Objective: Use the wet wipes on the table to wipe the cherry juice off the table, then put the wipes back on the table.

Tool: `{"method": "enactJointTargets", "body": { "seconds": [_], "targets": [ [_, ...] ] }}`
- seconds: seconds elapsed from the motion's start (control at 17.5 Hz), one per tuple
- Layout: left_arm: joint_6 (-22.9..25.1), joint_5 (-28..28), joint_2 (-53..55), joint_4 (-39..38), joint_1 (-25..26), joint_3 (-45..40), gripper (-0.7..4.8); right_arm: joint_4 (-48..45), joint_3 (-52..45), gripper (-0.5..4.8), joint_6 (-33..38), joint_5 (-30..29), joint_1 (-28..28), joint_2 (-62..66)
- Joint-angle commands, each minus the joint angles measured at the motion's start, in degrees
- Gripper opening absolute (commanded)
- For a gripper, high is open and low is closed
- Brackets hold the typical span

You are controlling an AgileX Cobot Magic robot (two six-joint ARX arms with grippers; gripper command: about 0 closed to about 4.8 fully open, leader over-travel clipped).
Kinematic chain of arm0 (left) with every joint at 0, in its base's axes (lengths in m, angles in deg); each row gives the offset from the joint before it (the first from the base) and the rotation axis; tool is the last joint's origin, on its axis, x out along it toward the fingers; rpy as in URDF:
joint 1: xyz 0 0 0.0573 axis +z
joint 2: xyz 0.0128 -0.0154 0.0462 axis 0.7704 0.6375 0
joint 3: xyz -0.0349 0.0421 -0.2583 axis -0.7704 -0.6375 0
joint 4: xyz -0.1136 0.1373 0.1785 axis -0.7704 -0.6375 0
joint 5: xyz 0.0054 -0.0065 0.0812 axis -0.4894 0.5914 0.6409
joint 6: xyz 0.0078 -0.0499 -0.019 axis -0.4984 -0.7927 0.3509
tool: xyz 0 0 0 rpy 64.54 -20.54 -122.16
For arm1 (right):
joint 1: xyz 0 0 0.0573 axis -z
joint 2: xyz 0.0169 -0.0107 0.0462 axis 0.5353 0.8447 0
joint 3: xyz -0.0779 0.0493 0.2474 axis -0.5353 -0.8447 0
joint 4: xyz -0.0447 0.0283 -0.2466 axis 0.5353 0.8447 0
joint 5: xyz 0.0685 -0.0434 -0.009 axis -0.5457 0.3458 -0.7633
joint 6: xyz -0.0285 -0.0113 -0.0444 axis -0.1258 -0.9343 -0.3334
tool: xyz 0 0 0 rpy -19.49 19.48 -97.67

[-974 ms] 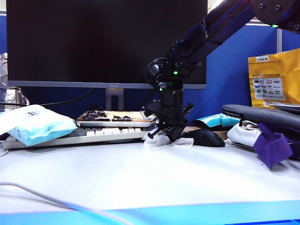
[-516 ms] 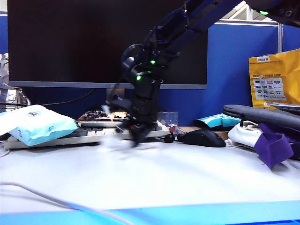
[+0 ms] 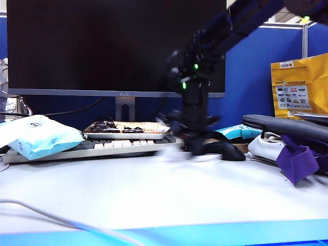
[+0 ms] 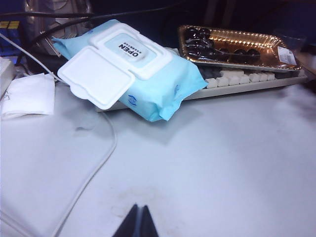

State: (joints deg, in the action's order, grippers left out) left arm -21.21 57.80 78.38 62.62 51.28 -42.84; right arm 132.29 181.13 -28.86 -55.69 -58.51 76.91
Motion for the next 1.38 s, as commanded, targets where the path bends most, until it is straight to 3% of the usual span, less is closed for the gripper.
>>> {"method": "enactJointTargets", "body": {
  "seconds": [0.06,0.11,0.23,0.4,0.52,0.63,0.74,0.86,0.92,1.03,1.15,1.38],
  "targets": [
    [0.04,-0.24,-0.04,-0.52,0.02,-0.02,-0.03,8.74,-1.49,-0.01,-0.04,-23.93,-4.02,2.58],
    [0.04,-0.22,-0.04,-0.52,0.02,-0.02,-0.04,11.65,-1.51,-0.01,-1.88,-26.16,-5.62,2.6],
    [0.04,-0.22,-0.04,-0.52,0.02,-0.02,-0.03,12.07,-1.51,-0.01,-2.54,-21.73,-7.28,2.6],
    [0.04,-0.22,-0.04,-0.52,0.02,-0.02,-0.04,6.93,-1.51,-0.01,0.98,-0.94,-5.62,2.84],
    [0.04,-0.22,-0.04,-0.52,0.02,-0.02,-0.04,2.64,-1.51,-0.01,4.17,6.08,-1.92,2.84],
    [0.04,-0.22,-0.04,-0.52,0.02,-0.02,-0.03,1.57,-1.49,-0.01,5.81,8.61,0.46,2.82],
    [0.04,-0.22,-0.04,-0.52,0.02,-0.02,-0.03,1.53,-1.46,-0.01,4.87,4.22,1.07,2.8],
    [0.04,-0.22,-0.04,-0.52,0.02,-0.02,-0.04,1.55,-1.46,-0.01,3.78,-7.87,0.52,2.8],
    [0.04,-0.22,-0.04,-0.52,0.02,-0.02,-0.03,2.69,-1.46,-0.01,3.08,-18.18,-1.03,2.8],
    [0.04,-0.22,-0.04,-0.52,0.02,-0.02,-0.04,7.67,-1.46,-0.01,-1.68,-23.96,-4.5,2.78],
    [0.04,-0.22,-0.04,-0.52,0.02,-0.02,-0.04,11.1,-1.46,-0.01,-4.39,-22.93,-7.34,2.78],
    [0.04,-0.22,-0.04,-0.52,0.02,-0.02,-0.04,21.2,-1.46,-0.01,0.57,-3.17,-9.55,2.78]
  ]
}}
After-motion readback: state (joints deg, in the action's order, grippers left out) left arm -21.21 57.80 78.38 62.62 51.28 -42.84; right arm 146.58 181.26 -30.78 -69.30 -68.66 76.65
